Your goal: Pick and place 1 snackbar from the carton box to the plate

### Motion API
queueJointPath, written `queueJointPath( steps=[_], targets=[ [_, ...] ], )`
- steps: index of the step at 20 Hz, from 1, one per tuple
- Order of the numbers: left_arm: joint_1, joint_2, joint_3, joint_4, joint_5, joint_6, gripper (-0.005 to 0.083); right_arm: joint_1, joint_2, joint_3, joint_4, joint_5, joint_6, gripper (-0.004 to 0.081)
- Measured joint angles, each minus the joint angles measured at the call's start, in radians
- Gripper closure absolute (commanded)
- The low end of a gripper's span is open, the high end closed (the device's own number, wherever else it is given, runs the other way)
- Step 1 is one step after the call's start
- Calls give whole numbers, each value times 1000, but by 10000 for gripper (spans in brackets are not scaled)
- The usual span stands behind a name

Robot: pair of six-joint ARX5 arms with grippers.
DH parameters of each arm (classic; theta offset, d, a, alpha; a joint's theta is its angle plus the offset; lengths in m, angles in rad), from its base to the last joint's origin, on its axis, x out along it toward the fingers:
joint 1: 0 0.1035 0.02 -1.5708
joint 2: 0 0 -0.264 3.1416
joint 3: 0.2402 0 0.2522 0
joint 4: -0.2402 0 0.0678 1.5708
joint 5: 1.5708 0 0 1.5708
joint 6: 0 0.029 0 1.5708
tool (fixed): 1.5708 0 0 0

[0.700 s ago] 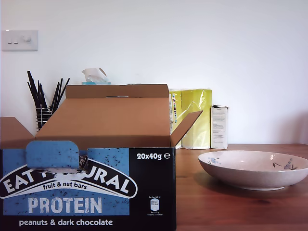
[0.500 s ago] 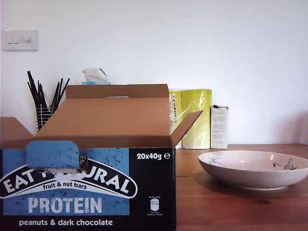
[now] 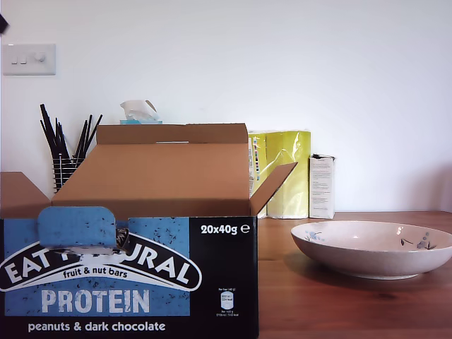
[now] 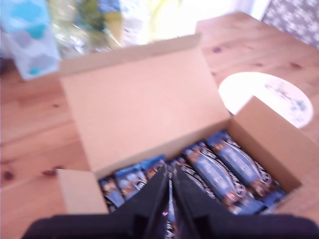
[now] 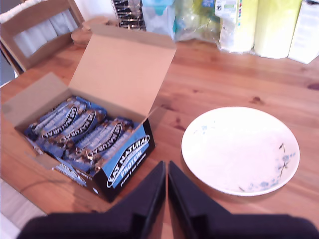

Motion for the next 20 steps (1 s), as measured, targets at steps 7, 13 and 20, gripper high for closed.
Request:
queueJointPath(
  steps=[7, 13, 20],
  targets=[
    [-113, 184, 49, 65, 38, -18, 797, 0, 0, 102, -140, -27, 0, 783],
    [-202, 335, 52, 124, 38, -72, 797, 1, 0, 125, -241, 97, -27, 783],
    [-264, 446, 54, 181, 46, -128, 797, 1, 23, 126, -242, 110, -27, 783]
  ],
)
